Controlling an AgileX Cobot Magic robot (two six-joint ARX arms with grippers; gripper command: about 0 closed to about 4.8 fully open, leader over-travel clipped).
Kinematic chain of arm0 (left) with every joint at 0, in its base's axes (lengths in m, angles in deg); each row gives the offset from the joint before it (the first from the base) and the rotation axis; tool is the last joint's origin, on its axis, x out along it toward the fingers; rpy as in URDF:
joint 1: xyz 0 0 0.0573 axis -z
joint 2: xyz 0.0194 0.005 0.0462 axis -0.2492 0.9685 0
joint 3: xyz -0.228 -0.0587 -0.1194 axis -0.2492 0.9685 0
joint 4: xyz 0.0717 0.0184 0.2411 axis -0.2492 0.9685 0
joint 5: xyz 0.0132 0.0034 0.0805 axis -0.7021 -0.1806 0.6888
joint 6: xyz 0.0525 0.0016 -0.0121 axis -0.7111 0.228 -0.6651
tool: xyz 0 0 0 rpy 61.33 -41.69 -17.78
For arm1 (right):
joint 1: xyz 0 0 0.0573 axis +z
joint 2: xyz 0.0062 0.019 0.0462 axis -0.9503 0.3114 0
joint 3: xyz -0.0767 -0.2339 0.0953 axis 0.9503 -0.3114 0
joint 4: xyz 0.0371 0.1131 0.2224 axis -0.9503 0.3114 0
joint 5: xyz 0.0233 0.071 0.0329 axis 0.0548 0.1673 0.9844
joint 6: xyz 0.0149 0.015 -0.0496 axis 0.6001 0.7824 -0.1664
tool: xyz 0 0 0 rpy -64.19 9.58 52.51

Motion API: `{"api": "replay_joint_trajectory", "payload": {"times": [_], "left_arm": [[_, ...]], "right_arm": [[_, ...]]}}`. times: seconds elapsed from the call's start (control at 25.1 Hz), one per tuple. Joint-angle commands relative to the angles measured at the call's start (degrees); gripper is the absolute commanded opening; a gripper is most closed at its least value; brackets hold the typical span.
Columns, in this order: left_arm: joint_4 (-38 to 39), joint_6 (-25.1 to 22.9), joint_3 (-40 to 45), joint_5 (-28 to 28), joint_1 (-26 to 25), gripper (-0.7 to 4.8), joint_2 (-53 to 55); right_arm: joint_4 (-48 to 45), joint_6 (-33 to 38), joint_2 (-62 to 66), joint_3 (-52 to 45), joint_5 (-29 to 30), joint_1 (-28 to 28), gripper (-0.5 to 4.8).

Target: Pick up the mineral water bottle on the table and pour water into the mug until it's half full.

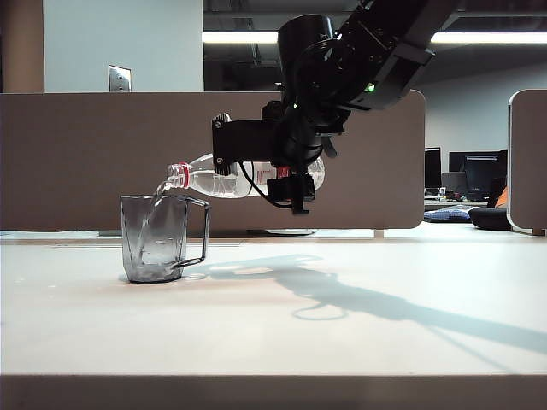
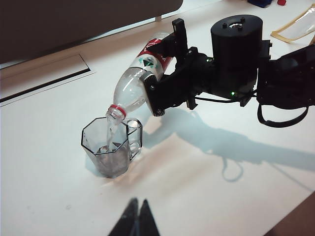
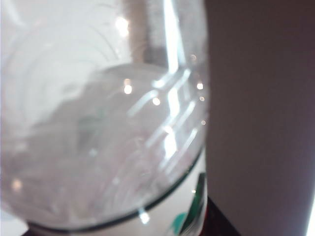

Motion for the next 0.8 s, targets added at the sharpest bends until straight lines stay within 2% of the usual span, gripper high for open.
{"api": "replay_joint_trajectory", "payload": {"times": [0.04,0.8], "left_arm": [[-0.35,-0.04,-0.35,-0.11,0.04,-0.03,-0.17],[-0.39,-0.04,-0.35,-0.13,0.04,-0.03,-0.17]], "right_arm": [[-3.50,0.26,-1.01,0.66,-0.90,-0.15,3.36],[-5.16,0.24,-1.99,0.92,-1.81,-0.55,3.36]]}}
